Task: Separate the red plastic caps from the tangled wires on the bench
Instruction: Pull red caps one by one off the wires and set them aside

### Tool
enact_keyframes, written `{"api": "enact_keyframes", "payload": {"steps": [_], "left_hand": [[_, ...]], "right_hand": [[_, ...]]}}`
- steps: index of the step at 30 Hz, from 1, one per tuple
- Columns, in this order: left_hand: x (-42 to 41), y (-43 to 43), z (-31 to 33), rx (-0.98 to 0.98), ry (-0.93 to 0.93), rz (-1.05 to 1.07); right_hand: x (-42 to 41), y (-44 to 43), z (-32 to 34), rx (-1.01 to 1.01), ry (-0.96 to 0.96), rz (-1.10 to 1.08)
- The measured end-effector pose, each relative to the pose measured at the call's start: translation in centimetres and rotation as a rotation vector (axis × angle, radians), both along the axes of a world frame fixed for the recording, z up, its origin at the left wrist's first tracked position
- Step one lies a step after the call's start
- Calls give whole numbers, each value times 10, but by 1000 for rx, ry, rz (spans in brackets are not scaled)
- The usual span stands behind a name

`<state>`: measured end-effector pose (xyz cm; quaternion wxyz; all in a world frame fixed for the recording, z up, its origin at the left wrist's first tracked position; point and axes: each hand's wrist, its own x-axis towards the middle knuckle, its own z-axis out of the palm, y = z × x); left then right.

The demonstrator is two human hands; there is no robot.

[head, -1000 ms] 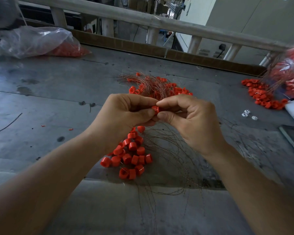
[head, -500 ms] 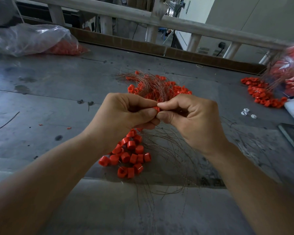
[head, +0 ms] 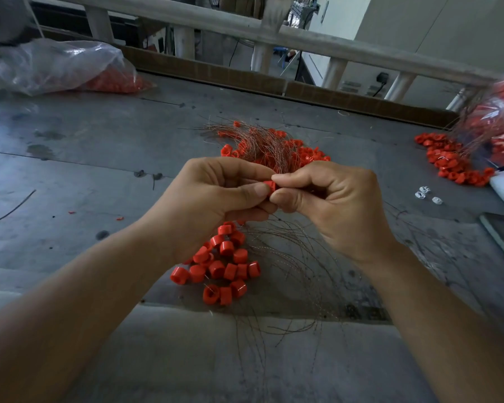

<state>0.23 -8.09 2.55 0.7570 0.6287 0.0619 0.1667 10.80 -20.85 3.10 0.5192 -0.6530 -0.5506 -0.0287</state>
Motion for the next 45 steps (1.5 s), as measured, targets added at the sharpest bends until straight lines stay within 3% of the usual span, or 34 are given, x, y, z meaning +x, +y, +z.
{"api": "enact_keyframes", "payload": {"steps": [7,12,16,20,26,37,45], "left_hand": [[-1,4,0,-11,-19,-98],[0,6,-1,5,1,-156],[-1,1,-1,-28,-46,-157],[-2,-6,-1,191,-113,-63],[-4,-9,0,337,-173,-68],[-7,-19,-3,367,-263,11],[-6,-6,2,103,-168,-41]], "right_hand": [[-1,0,2,-85,74,56],[2,0,4,-243,-73,94],[1,1,3,-227,-128,65],[-2,2,2,-232,-190,27],[-6,1,3,-216,-232,38],[-13,1,0,-136,-211,-27],[-9,-1,6,-95,-54,27]]}}
